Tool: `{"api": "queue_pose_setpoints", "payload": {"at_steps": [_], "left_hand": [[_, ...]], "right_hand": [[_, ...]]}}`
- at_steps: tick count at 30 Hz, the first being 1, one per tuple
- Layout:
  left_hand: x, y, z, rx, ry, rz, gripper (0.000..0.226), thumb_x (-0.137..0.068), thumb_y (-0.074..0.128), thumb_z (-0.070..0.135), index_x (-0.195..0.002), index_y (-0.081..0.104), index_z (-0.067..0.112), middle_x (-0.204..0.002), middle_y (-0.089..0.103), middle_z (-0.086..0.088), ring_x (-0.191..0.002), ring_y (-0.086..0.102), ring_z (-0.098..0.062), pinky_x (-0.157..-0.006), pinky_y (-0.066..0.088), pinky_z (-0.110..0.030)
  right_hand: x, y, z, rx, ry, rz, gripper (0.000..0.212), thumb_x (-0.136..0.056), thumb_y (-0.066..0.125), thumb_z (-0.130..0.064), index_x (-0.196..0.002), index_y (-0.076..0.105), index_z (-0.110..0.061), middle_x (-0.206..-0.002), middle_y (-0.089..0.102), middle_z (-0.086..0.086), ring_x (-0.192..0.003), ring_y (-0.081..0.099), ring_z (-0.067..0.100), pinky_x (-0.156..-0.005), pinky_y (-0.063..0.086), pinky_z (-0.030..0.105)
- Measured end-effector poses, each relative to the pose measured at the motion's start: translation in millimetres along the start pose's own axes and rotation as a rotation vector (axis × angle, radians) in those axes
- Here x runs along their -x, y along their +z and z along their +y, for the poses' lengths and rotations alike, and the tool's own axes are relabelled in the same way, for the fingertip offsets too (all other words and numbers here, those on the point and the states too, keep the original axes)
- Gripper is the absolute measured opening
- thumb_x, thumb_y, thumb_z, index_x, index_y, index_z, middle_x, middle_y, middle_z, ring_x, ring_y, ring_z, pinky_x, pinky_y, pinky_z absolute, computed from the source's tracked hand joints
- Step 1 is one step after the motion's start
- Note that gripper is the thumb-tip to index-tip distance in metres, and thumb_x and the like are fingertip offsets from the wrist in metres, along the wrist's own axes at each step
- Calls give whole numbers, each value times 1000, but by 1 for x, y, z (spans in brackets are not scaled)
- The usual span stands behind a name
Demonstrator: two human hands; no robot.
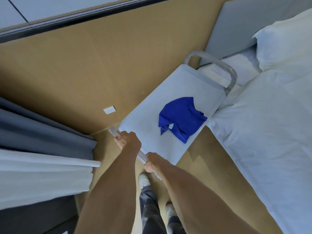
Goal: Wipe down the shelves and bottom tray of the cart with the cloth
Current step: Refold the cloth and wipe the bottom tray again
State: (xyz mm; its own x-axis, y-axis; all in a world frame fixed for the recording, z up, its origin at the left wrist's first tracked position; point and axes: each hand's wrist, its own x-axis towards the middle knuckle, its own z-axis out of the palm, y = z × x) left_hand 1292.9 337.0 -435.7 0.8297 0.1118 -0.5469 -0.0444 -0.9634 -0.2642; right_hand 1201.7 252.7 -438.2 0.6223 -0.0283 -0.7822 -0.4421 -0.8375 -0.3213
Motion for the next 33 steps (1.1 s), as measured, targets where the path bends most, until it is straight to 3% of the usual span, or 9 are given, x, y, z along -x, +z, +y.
{"api": "queue_pose_setpoints", "payload": {"at_steps": [5, 10, 13, 16, 19, 24, 27, 31, 33], "left_hand": [[60, 33, 13, -60, -28, -44, 35, -91, 42, 32, -122, 57, 25, -129, 48, -5, -127, 39, -37, -104, 31, -45], [99, 58, 20, -77, -38, -60, 30, -90, 44, 31, -115, 60, 25, -129, 43, -6, -128, 35, -40, -109, 26, -51], [117, 69, 18, -55, -27, -51, 29, -91, 44, 32, -112, 62, 27, -124, 44, -5, -123, 38, -37, -104, 29, -46], [139, 74, 12, -31, -6, -60, 29, -93, 42, 32, -113, 61, 25, -122, 45, -5, -118, 40, -35, -97, 32, -44], [151, 83, 4, 41, 16, -48, 31, -95, 42, 30, -118, 60, 21, -124, 51, -5, -120, 42, -32, -95, 35, -41], [156, 108, -14, 277, -87, -87, 29, -91, 46, 21, -116, 61, 18, -123, 51, -6, -124, 38, -26, -93, 45, -42], [173, 120, -8, 248, -77, -158, 25, -89, 50, 27, -112, 59, 21, -108, 44, -4, -118, 34, -26, -88, 48, -39], [189, 111, 8, 251, -2, -243, 27, -90, 44, 27, -111, 60, 18, -110, 59, -5, -116, 50, -25, -91, 48, -34], [193, 109, 16, 289, 12, -306, 22, -87, 46, 24, -104, 58, 17, -102, 59, -3, -102, 57, -24, -86, 47, -31]], "right_hand": [[44, 21, 36, 97, -16, -38, 30, -87, 54, -4, -115, 54, -12, -92, 54, 3, -85, 57, 25, -72, 43, 31], [64, 39, 56, 221, -15, -10, 25, -82, 53, 1, -102, 49, -15, -74, 43, 0, -81, 53, 26, -77, 40, 30], [68, 54, 62, 230, 26, 26, 25, -85, 54, -3, -106, 53, -16, -82, 50, 0, -90, 60, 26, -89, 43, 33], [75, 68, 69, 229, 98, 55, 26, -86, 58, -7, -109, 54, -19, -89, 55, -1, -98, 57, 26, -103, 35, 42], [86, 81, 79, 259, 177, 121, 38, -89, 61, -12, -126, 53, -18, -120, 60, 2, -120, 53, 26, -113, 27, 50], [96, 88, 102, 260, 284, 82, 39, -89, 60, -17, -128, 56, -18, -124, 62, 3, -122, 53, 29, -115, 24, 53], [102, 83, 115, 326, 339, 44, 37, -91, 59, -21, -128, 56, -19, -128, 62, 2, -126, 52, 31, -117, 18, 55], [113, 77, 140, 438, 375, 47, 34, -93, 57, -33, -124, 60, -21, -123, 63, 1, -123, 51, 30, -113, 27, 49], [118, 68, 155, 480, 415, 15, 39, -95, 53, -36, -130, 57, -20, -130, 59, 3, -128, 47, 31, -114, 27, 47]]}}
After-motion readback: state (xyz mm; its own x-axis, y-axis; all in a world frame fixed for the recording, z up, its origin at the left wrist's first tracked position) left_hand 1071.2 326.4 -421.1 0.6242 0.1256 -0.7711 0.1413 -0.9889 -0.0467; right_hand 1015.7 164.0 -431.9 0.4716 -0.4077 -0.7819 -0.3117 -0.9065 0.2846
